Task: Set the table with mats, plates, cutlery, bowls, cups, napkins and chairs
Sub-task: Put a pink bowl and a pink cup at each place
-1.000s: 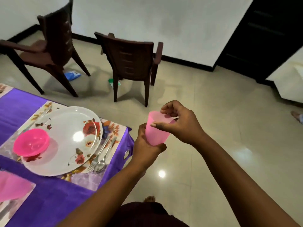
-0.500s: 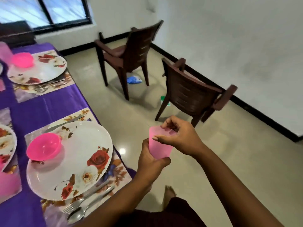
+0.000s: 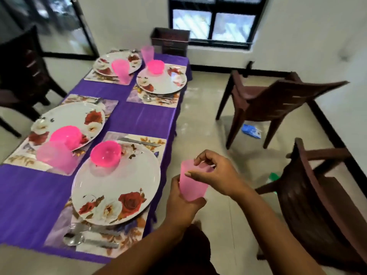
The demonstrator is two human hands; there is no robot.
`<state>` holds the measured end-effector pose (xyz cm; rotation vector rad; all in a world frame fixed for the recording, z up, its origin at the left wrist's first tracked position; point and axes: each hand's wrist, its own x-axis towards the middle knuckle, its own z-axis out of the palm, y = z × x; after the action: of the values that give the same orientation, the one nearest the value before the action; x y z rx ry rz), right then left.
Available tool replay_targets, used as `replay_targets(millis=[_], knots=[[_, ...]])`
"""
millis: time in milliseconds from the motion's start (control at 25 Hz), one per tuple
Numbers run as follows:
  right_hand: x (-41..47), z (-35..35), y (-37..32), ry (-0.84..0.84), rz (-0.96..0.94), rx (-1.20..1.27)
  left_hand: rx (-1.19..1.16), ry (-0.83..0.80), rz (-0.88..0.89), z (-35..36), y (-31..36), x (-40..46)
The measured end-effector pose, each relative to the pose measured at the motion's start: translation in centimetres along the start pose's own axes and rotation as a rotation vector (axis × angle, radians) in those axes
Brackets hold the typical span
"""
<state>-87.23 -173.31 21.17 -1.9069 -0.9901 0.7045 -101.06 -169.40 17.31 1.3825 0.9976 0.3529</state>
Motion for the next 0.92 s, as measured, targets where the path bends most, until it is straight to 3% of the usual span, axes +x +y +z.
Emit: replay_targets(millis=[240, 480, 680, 920], knots=[[14.4, 0.2, 0.6, -0.291, -0.126, -0.103, -0.096, 0.32, -0.031, 1.0, 2.7, 10.5], [29.2, -0.4, -5.1, -0.636, -0.344, -0.24, -0.249, 0.552, 0.01, -2.1, 6.6, 20.7], [35.2, 4.4, -7.7, -0.75, -0.527, -0.207, -0.261, 0.773, 0.055, -5.1, 6.9, 24.0], [40.8, 12.1, -10.3, -0.951, -0.676, -0.206, -0.295, 0.955, -0.046, -7.3, 5.2, 26.9]])
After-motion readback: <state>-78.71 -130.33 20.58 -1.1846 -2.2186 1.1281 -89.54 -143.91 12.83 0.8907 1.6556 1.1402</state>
